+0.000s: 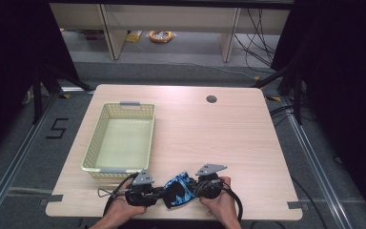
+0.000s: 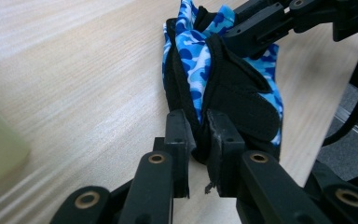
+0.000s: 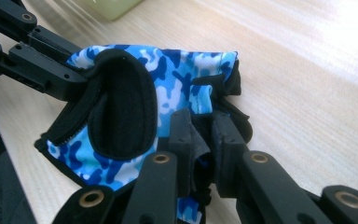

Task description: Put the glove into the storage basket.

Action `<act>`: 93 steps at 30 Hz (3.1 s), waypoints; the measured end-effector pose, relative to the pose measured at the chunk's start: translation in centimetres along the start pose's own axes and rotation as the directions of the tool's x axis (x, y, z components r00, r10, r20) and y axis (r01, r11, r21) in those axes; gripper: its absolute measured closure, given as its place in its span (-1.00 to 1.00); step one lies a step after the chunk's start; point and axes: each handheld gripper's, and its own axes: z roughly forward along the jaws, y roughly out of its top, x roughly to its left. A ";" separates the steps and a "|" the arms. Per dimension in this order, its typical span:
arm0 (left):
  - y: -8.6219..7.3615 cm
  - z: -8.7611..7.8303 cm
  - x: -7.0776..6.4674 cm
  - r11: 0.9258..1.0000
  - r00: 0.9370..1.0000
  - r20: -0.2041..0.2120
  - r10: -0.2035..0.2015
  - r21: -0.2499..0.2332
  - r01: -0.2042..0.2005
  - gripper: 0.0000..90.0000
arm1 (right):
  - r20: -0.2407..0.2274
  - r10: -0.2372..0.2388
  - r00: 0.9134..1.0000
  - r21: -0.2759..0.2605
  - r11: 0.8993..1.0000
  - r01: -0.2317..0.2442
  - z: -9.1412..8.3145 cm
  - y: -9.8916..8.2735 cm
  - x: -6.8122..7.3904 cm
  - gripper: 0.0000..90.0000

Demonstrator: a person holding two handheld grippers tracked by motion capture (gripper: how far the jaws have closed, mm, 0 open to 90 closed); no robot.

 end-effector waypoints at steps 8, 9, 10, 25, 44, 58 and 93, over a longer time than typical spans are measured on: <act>0.2 -0.7 0.1 1.000 1.000 0.013 0.019 -0.019 -0.019 0.76 | -0.023 -0.002 1.000 -0.029 1.000 0.001 -1.4 0.5 0.0 0.80; 0.3 -0.9 0.1 1.000 1.000 0.011 0.022 -0.014 -0.022 0.76 | -0.029 0.017 0.999 -0.024 1.000 -0.018 -1.6 0.6 0.1 0.80; 0.3 -0.9 -0.1 0.999 1.000 0.016 0.003 -0.034 -0.003 0.76 | -0.032 0.003 0.999 -0.030 1.000 -0.004 -1.6 0.7 0.1 0.80; 1.1 -4.0 0.6 0.997 1.000 0.023 -0.005 -0.080 0.006 0.75 | -0.032 -0.060 0.998 -0.072 0.996 0.057 -2.5 3.4 1.5 0.80; 3.4 -8.5 1.8 0.992 1.000 -0.009 -0.005 -0.125 0.004 0.75 | -0.088 -0.108 0.990 -0.106 0.989 0.099 -3.3 8.8 2.7 0.80; 4.6 -11.3 3.3 0.989 0.999 -0.038 -0.029 -0.149 0.023 0.74 | -0.126 -0.137 0.983 -0.118 0.985 0.122 -3.1 12.7 3.5 0.80; 3.1 -14.6 12.2 0.974 0.968 -0.158 -0.197 -0.143 0.174 0.73 | -0.172 -0.192 0.966 0.022 0.980 0.199 7.9 22.1 5.1 0.79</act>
